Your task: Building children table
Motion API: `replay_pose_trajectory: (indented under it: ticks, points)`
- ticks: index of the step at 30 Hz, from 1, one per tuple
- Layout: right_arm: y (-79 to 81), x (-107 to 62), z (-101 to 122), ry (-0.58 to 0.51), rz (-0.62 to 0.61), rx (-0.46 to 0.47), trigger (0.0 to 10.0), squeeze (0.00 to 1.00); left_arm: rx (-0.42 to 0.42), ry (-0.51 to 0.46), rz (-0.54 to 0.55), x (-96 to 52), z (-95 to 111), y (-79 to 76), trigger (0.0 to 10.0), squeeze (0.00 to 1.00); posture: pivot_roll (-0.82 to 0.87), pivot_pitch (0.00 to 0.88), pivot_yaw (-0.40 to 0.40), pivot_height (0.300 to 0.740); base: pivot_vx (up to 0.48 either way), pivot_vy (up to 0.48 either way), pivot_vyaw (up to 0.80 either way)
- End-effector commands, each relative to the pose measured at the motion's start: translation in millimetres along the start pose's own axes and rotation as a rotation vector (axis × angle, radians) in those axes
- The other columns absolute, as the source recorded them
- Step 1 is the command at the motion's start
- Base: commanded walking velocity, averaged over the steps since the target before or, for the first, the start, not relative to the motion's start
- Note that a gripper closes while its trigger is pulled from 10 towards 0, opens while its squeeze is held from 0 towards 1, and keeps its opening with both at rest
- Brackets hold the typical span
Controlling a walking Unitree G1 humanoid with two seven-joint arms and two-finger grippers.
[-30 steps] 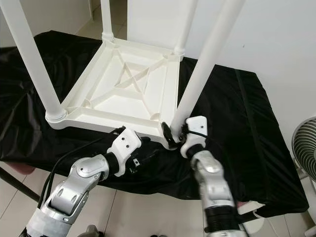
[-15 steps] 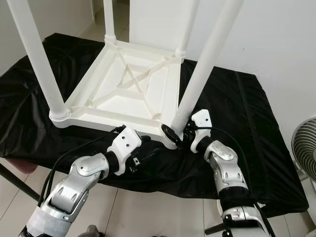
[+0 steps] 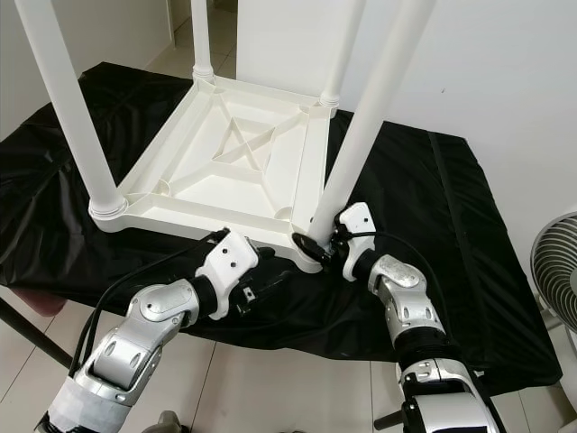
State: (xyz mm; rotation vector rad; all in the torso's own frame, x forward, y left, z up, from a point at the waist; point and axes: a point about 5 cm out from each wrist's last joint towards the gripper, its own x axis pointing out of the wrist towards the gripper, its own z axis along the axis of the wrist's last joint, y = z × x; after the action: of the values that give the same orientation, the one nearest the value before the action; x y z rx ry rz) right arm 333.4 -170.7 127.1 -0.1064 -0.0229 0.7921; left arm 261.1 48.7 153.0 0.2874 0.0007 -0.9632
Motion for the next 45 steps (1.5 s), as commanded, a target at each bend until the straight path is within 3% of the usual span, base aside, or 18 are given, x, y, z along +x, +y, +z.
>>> replay_pose_trajectory:
  ticks: [1, 11, 12, 13, 16, 17, 21, 25, 33, 34, 38, 39, 45]
  points:
    - [2.8, -5.7, -13.0, 0.038, -0.002, 0.025, 0.0, 0.0, -0.006, 0.003, 0.021, -0.1, -0.7, -2.4, 10.0, 0.0, 0.15, 0.063, -0.1, 0.74, 0.0, 0.0, 0.0]
    - [2.0, -7.6, -16.8, 0.034, -0.141, 0.032, 0.0, 0.0, -0.013, 0.007, 0.019, -1.3, -1.5, -3.6, 10.0, 0.0, 0.15, 0.072, -0.101, 0.74, 0.0, 0.0, 0.0]
    - [4.2, -6.0, -17.8, 0.037, -0.197, 0.043, 1.7, 0.0, -0.015, 0.008, 0.018, -1.7, -1.8, -4.4, 10.0, 0.0, 0.15, 0.078, -0.103, 0.74, 0.0, 0.0, 0.0]
    - [8.8, -3.7, -17.0, 0.027, -0.232, 0.049, 10.0, 0.0, -0.016, 0.01, 0.018, -1.9, -2.1, -4.9, 10.0, 0.0, 0.15, 0.081, -0.103, 0.74, 0.0, 0.0, 0.0]
    - [13.2, -1.1, -16.4, 0.021, -0.284, 0.06, 10.0, 0.0, -0.018, 0.011, 0.016, -2.2, -2.3, -5.4, 10.0, 0.0, 0.15, 0.082, -0.101, 0.74, 0.0, 0.0, 0.0]
    - [19.8, 3.2, -14.7, 0.011, -0.412, 0.089, 10.0, 0.0, -0.018, 0.013, 0.013, -2.6, -2.7, -6.1, 10.0, 0.0, 0.15, 0.083, -0.099, 0.74, 0.0, 0.0, 0.0]
    - [21.7, 4.6, -14.3, 0.007, -0.461, 0.095, 10.0, 0.0, -0.018, 0.013, 0.011, -2.7, -2.8, -6.2, 10.0, 0.0, 0.14, 0.082, -0.098, 0.74, 0.0, 0.0, 0.0]
    - [34.1, 11.4, -13.1, -0.021, -0.656, 0.148, 10.0, 0.0, -0.016, 0.013, 0.005, -2.5, -2.6, -6.6, 10.0, 0.0, 0.14, 0.081, -0.094, 0.74, 0.0, 0.0, 0.0]
    - [46.3, 19.0, -11.7, -0.025, -0.743, 0.172, 10.0, 0.0, -0.016, 0.013, 0.002, -2.1, -2.5, -6.6, 10.0, 0.0, 0.14, 0.078, -0.094, 0.74, 0.0, 0.0, 0.0]
    - [54.5, 24.3, -9.6, -0.017, -0.757, 0.202, 10.0, 0.0, -0.017, 0.012, 0.004, -1.9, -2.0, -6.3, 10.0, 0.0, 0.14, 0.079, -0.094, 0.74, 0.0, 0.0, 0.0]
    - [52.1, 22.4, -7.1, -0.018, -0.766, 0.208, 10.0, 0.0, -0.017, 0.011, 0.002, -1.7, -1.6, -6.8, 10.0, 0.0, 0.14, 0.077, -0.094, 0.74, 0.0, 0.0, 0.0]
    - [50.0, 20.8, -4.8, -0.046, -0.762, 0.234, 10.0, 1.0, -0.016, 0.009, 0.003, -1.6, -1.0, -6.7, 10.0, 0.0, 0.14, 0.077, -0.095, 0.74, 0.0, 0.0, 0.0]
    - [46.1, 17.9, 1.6, -0.1, -0.76, 0.273, 10.0, 1.0, -0.015, 0.006, 0.006, -1.6, 0.2, -5.7, 10.0, 0.0, 0.14, 0.078, -0.097, 0.74, 0.0, 0.0, 0.0]
